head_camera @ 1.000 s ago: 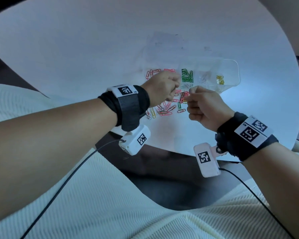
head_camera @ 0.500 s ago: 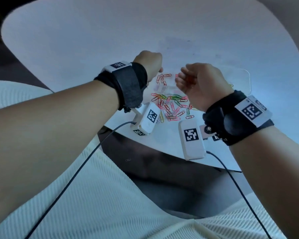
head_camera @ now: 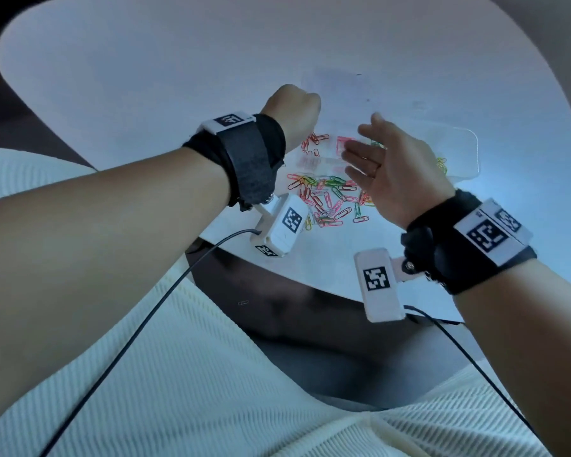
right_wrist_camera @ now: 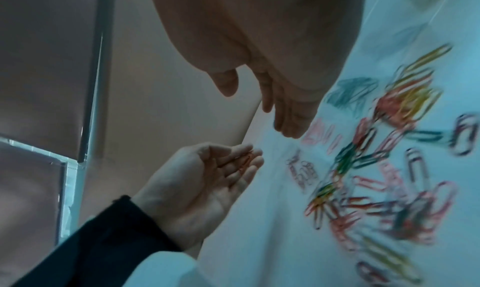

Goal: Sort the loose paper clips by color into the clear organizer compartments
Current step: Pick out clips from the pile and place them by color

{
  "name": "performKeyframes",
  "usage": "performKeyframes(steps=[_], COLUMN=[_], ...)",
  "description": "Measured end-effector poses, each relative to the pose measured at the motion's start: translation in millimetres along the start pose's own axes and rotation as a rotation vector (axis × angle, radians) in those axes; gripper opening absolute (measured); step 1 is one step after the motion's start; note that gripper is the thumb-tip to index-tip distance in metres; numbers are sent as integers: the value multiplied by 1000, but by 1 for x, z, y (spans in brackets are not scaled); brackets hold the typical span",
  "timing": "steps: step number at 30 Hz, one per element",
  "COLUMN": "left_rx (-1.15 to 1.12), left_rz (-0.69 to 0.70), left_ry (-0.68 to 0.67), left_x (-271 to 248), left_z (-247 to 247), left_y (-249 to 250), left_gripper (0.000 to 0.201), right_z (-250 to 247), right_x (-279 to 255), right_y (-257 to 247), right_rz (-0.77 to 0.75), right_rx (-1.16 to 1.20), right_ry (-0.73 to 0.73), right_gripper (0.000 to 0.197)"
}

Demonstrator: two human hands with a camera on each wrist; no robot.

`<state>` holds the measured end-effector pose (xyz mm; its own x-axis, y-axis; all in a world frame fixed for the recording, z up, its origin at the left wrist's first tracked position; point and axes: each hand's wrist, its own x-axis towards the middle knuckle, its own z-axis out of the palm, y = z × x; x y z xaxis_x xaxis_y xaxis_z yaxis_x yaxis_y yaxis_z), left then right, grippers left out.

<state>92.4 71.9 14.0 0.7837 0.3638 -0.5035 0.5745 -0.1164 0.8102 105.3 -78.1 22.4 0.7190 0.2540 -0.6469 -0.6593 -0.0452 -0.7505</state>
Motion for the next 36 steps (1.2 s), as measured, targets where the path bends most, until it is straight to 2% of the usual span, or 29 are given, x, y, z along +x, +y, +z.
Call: performKeyframes(steps=[2, 4, 7, 9, 11, 15, 21, 27, 29, 33, 36], left_rx=[138, 369, 557, 622, 698, 849, 958, 1091, 1079, 1034, 1026], left_rz=[99, 227, 422, 488, 504, 524, 487, 597, 610, 467, 418], left_ry=[-65, -109, -128, -158, -184, -260, -363, -435, -394, -295, -286], left_x=[-7, -12, -23, -28, -30, -31, -28, -36, -35, -22, -15], left_z=[1, 4, 8, 12, 15, 18, 23, 46, 49, 36, 26], left_y=[1, -2, -5, -6, -7, -14, -36, -54, -55, -55, -57], left_gripper=[9, 18, 31, 27, 21, 16, 11, 13, 12, 16, 18], right_z=[-16, -33, -53, -64, -72, -78, -78, -72, -73, -74, -76], right_x=[-9, -16, -23, -23, -18, -6, 4, 10, 8, 6, 6], right_y=[5, 13, 26, 34, 41, 52, 73, 88, 87, 85, 85], right_rz=[-14, -27, -64, -127, -202, -278, -378, -491, -477, -370, -284], right_rx=[-68, -174, -467, -687, -835, -986, -1186, -1239, -1253, -1282, -1279], right_ry=[-4, -13, -10, 21, 96, 191, 146, 85, 92, 104, 101], right_gripper=[21, 15, 10, 8, 8, 4, 14, 20, 21, 25, 27])
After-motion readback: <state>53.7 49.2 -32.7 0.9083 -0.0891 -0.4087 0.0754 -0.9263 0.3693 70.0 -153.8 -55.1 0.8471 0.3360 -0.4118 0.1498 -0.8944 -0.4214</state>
